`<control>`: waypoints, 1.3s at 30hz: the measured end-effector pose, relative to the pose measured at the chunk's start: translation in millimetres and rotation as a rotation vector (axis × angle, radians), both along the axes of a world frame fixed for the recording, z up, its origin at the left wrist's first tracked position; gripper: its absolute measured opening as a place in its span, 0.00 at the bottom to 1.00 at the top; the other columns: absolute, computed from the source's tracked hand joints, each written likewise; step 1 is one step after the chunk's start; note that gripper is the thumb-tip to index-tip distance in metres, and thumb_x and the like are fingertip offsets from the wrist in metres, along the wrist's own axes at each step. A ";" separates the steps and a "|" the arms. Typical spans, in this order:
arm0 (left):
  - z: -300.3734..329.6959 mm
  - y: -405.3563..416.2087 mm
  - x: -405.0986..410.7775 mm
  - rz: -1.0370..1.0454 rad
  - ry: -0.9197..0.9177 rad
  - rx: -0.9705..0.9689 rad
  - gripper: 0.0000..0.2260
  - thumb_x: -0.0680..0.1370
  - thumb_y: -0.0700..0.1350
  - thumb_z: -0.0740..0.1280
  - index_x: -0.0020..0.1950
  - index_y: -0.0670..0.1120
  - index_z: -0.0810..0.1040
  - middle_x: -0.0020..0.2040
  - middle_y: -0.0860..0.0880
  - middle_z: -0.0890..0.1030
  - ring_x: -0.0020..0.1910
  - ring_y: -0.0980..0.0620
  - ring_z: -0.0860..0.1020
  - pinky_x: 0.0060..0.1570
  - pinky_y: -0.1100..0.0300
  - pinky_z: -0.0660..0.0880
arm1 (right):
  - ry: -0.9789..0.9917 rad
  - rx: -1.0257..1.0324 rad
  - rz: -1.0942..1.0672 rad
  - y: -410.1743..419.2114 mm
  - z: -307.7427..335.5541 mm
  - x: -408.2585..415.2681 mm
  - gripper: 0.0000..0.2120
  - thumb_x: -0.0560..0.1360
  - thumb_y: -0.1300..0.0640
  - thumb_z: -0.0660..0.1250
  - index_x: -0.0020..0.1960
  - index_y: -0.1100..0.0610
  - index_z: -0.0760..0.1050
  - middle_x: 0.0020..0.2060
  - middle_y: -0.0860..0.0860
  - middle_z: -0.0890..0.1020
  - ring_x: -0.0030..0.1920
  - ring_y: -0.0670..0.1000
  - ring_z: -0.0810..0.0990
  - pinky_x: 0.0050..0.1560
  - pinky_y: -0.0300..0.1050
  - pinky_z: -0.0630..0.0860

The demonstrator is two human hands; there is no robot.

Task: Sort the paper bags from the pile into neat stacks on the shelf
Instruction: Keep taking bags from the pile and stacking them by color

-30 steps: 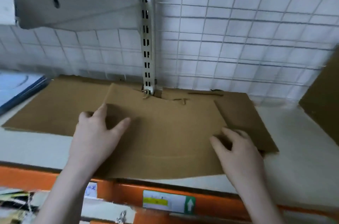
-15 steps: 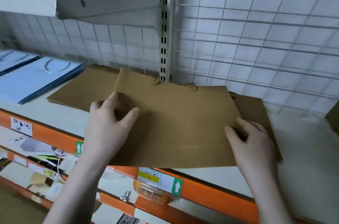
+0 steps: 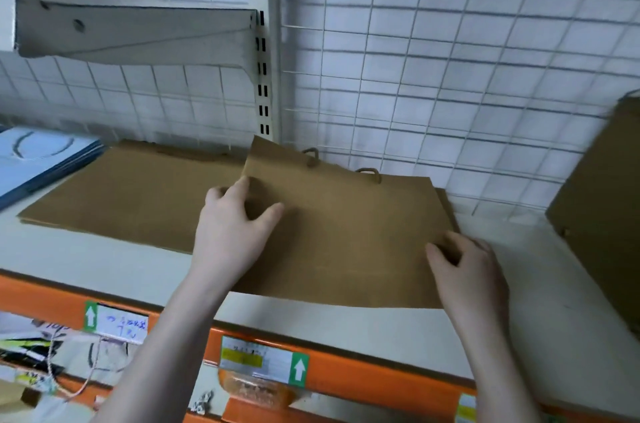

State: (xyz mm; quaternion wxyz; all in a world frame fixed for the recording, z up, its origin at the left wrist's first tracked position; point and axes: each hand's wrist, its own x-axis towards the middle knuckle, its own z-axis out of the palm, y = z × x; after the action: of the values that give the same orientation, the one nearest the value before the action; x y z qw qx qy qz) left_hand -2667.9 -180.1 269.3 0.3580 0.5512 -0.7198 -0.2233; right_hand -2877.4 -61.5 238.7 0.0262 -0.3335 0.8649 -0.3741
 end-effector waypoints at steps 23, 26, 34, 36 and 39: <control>-65.3 -70.3 -60.1 -0.153 -0.204 0.162 0.20 0.76 0.52 0.66 0.60 0.40 0.73 0.58 0.41 0.76 0.58 0.41 0.74 0.52 0.54 0.70 | -0.027 0.216 -0.113 -29.3 -28.0 -36.5 0.23 0.78 0.46 0.60 0.63 0.63 0.71 0.60 0.60 0.75 0.61 0.60 0.73 0.56 0.48 0.69; -67.3 -74.6 -54.2 -0.106 -0.217 0.173 0.18 0.75 0.53 0.66 0.57 0.40 0.74 0.57 0.41 0.76 0.55 0.40 0.75 0.50 0.54 0.71 | -0.049 0.190 -0.072 -30.1 -27.1 -33.5 0.25 0.78 0.47 0.60 0.68 0.62 0.67 0.65 0.57 0.73 0.64 0.58 0.72 0.60 0.47 0.68; -64.7 -80.4 -50.9 -0.069 -0.249 0.218 0.18 0.76 0.54 0.65 0.57 0.41 0.74 0.58 0.41 0.76 0.56 0.41 0.75 0.46 0.56 0.69 | -0.127 0.115 0.027 -28.6 -24.0 -38.2 0.25 0.77 0.52 0.63 0.69 0.64 0.67 0.66 0.57 0.72 0.65 0.57 0.70 0.60 0.45 0.67; -63.8 -81.8 -50.5 -0.070 -0.228 0.237 0.18 0.76 0.53 0.65 0.58 0.41 0.75 0.58 0.42 0.76 0.56 0.42 0.75 0.45 0.57 0.68 | -0.139 0.136 0.072 -31.1 -27.0 -37.0 0.25 0.76 0.52 0.63 0.67 0.65 0.67 0.67 0.57 0.70 0.65 0.57 0.70 0.59 0.45 0.67; -63.6 -82.0 -50.2 -0.069 -0.195 0.265 0.18 0.75 0.53 0.66 0.59 0.41 0.75 0.58 0.42 0.76 0.56 0.42 0.75 0.49 0.56 0.71 | -0.063 0.223 0.134 -41.5 -35.2 -36.7 0.29 0.76 0.48 0.63 0.69 0.64 0.63 0.71 0.57 0.62 0.69 0.56 0.65 0.64 0.47 0.66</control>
State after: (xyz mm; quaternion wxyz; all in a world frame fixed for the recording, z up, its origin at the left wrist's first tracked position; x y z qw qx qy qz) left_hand -2718.2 -262.1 205.7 0.2026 0.5878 -0.7338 -0.2738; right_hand -2914.2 -103.0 203.5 0.1152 -0.3737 0.8757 -0.2832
